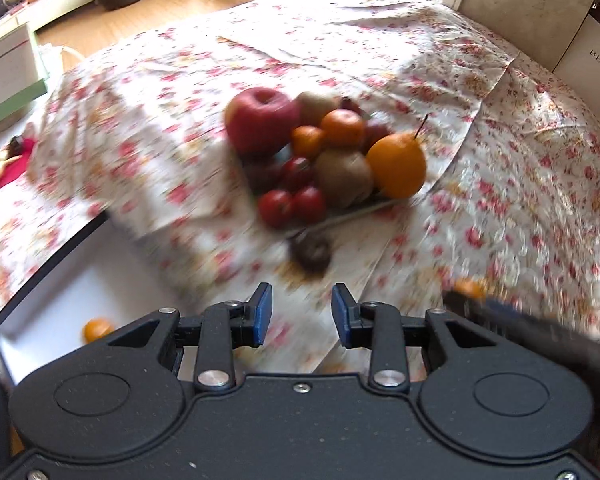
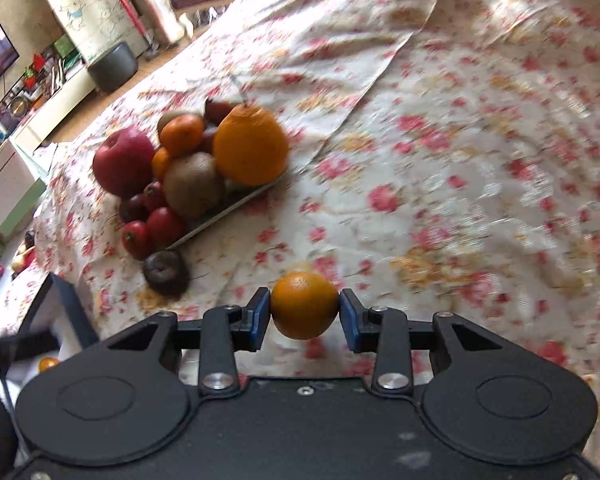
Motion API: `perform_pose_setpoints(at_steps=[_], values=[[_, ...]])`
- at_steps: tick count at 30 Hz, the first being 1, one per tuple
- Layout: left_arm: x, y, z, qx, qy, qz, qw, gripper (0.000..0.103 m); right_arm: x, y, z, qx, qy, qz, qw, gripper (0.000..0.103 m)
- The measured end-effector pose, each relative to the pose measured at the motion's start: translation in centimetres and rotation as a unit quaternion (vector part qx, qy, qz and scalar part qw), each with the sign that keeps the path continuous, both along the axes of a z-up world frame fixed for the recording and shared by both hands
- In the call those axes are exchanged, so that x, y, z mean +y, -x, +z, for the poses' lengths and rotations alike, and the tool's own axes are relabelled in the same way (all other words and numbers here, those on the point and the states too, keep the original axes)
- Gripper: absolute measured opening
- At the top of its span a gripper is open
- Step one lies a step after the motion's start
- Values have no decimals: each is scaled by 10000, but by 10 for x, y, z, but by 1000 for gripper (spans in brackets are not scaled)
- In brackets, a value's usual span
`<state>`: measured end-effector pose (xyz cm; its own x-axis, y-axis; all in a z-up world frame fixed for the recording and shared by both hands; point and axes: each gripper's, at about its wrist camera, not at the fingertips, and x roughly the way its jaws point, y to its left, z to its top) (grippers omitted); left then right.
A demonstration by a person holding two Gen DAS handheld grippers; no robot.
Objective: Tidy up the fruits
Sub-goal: 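Grasp the dark brown round fruit with the left gripper while the right gripper holds the tangerine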
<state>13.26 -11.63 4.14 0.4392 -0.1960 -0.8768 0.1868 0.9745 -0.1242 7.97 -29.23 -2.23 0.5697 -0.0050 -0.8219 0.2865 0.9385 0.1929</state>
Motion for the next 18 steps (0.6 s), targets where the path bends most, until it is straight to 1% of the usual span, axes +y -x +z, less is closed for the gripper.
perform_pose_setpoints(at_steps=[3,6,10,12,15,18], values=[[-19,-18,-16,-45,-78,33,10000,43,-6,11,2,-115,14,69,9999,38],[-34,-29,-34,-48,-239,114,9996,43,-11,17,2,-229,62,73,9997,38],[-44,-40,-54,80,-368,145,9992,43,-19,23,3,-342,15,55,9994,38],[-50,-42,-61,77,-476,174,9987,43,-22,23,1,-358,-42,45,9993,38],[-57,-44,-66,-58,-727,211,9971,44,-25,24,-3,-335,-79,14,9994,38],[-60,-45,-69,-137,-875,267,9957,44,-27,25,-6,-290,-138,-16,9995,38]])
